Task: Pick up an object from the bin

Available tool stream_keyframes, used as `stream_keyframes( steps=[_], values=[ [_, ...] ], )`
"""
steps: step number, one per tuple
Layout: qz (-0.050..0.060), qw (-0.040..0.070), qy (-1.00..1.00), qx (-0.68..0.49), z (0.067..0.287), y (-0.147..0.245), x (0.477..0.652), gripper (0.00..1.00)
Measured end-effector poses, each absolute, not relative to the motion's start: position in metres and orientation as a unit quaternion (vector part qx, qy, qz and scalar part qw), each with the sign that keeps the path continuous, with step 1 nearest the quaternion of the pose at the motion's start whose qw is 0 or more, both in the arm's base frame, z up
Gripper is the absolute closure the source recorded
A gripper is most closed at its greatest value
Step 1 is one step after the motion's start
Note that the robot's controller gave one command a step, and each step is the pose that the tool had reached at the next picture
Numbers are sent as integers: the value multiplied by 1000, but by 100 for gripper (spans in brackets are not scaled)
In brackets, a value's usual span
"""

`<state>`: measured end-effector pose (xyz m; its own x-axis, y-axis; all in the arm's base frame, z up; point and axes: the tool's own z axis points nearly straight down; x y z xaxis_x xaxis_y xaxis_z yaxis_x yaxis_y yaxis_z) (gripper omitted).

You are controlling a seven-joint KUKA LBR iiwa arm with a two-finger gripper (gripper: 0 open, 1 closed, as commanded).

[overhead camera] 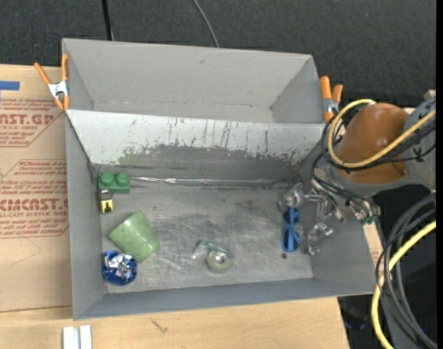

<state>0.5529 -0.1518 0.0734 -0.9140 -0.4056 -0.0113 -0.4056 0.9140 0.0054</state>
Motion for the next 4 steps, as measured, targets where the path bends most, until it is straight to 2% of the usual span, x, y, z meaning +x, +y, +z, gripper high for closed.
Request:
stream_keyframes(
  steps=[1,2,3,4],
  values=[
    [0,2,950,-313,100,-149,551,0],
    [14,-4,904,-428,98,-144,556,0],
    [15,5,872,-489,74,-129,562,0],
    [5,2,872,-490,74,-121,562,0]
  ],
)
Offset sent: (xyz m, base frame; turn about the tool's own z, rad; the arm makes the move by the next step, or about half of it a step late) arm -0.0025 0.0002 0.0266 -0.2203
